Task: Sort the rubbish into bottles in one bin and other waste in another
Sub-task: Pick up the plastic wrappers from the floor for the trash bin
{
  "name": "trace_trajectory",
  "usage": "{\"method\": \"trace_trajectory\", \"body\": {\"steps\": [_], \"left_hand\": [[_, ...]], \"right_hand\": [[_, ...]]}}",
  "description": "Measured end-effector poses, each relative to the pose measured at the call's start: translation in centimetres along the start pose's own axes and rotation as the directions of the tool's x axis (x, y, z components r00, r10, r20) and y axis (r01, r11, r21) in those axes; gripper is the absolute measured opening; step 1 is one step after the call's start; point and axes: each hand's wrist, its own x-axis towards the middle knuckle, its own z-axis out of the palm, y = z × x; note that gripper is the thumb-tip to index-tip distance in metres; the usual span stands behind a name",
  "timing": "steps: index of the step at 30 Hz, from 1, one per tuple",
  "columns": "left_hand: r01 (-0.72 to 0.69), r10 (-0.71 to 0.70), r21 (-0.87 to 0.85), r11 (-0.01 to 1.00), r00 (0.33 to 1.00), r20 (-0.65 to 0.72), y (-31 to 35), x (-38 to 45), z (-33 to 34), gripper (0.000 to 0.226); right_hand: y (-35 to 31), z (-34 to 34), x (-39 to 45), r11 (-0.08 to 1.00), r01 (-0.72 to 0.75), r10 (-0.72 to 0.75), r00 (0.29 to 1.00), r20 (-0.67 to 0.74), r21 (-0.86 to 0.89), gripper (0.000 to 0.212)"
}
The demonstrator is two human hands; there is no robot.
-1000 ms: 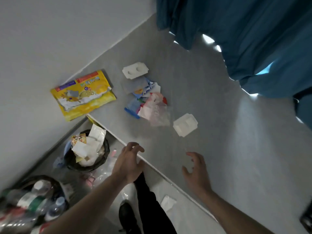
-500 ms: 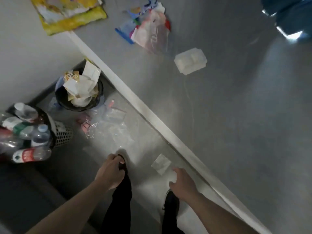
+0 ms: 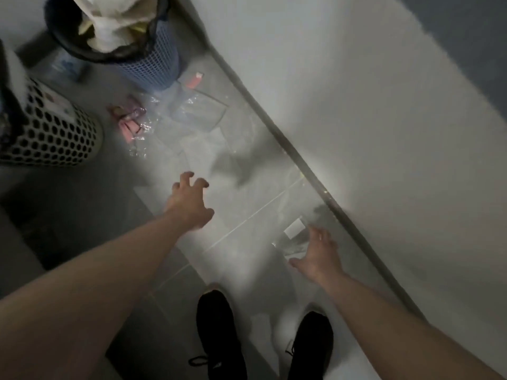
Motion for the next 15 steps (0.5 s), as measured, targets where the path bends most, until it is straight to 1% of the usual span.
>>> {"method": "trace_trajectory", "body": {"steps": [2,4,6,8,10,12,13,15], "left_hand": [[0.01,-0.01,0.004,1.0,0.998,-0.06,-0.3,4.3,0.2,0.082],[0.027,-0.027,0.008,1.0,0.996,-0.084,-0.3,8.2,0.6,0.096],[0.041,-0.039,0.026,0.999,0.996,-0.08,-0.4,11.3,1.6,0.114],[0.058,-0.053,0.049,0.997,0.994,-0.1,-0.5,13.9,2.5,0.134],[0.095,-0.085,0.049,0.994,0.982,-0.169,-0.6,16.1,2.2,0.15],[0.106,-0.099,0.024,0.994,0.974,-0.204,-0.9,18.3,0.8,0.159],[0.091,-0.087,0.012,0.996,0.979,-0.186,-1.4,19.3,0.3,0.161],[0.019,-0.013,0.033,0.999,0.986,-0.165,-2.6,20.7,-0.1,0.16]], "right_hand": [[0.8,2.3,2.4,1.0,0.001,-0.002,0.999,-0.046,-0.027,0.112],[1.2,4.1,4.0,0.999,-0.021,0.017,0.996,-0.089,-0.04,0.108],[1.6,5.7,5.3,0.998,-0.005,-0.009,0.978,-0.21,-0.067,0.089],[2.1,6.6,5.9,0.991,0.073,-0.102,0.952,-0.289,-0.108,0.068],[2.2,6.7,6.3,0.977,0.165,-0.198,0.941,-0.275,-0.138,0.051],[1.7,6.0,7.1,0.968,0.231,-0.249,0.935,-0.251,-0.1,0.037],[1.1,5.5,7.6,0.964,0.256,-0.266,0.935,-0.233,-0.07,0.035],[-0.8,4.3,9.0,0.96,0.28,-0.271,0.936,-0.223,0.006,0.038]]}}
